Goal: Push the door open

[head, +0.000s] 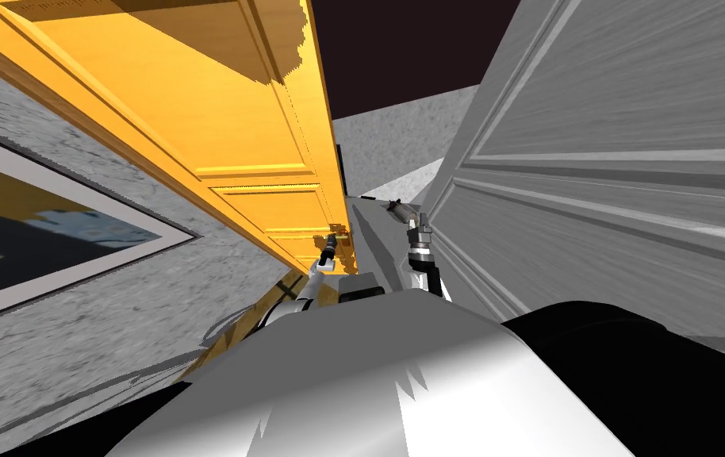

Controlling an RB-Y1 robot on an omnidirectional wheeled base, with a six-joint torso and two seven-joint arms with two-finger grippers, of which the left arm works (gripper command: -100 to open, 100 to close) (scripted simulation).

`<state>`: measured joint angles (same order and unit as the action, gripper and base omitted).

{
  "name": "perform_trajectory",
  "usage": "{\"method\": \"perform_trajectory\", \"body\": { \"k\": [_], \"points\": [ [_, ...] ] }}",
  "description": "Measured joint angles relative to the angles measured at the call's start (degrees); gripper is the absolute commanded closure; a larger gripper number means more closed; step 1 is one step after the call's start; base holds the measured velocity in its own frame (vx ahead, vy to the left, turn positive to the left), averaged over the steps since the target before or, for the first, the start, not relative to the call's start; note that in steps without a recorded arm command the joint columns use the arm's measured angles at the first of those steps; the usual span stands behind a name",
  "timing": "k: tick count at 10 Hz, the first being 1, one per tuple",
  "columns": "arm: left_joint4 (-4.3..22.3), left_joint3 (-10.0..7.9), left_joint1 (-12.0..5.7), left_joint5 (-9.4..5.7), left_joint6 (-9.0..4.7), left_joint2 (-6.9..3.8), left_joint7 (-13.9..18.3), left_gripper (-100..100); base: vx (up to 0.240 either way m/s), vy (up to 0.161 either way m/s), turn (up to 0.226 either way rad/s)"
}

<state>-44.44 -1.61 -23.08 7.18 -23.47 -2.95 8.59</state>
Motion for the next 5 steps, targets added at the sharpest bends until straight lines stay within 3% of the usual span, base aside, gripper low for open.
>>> {"method": "perform_trajectory", "body": {
  "k": [3, 5],
  "points": [
    [0.8, -2.02, -0.61, -0.64, -0.20, -0.13, -0.5, 100, 0.144, -0.151, 0.079],
    [0.6, -3.16, -0.60, -0.99, 0.00, 0.02, -0.9, 100, 0.100, -0.076, 0.045]
  ]
}}
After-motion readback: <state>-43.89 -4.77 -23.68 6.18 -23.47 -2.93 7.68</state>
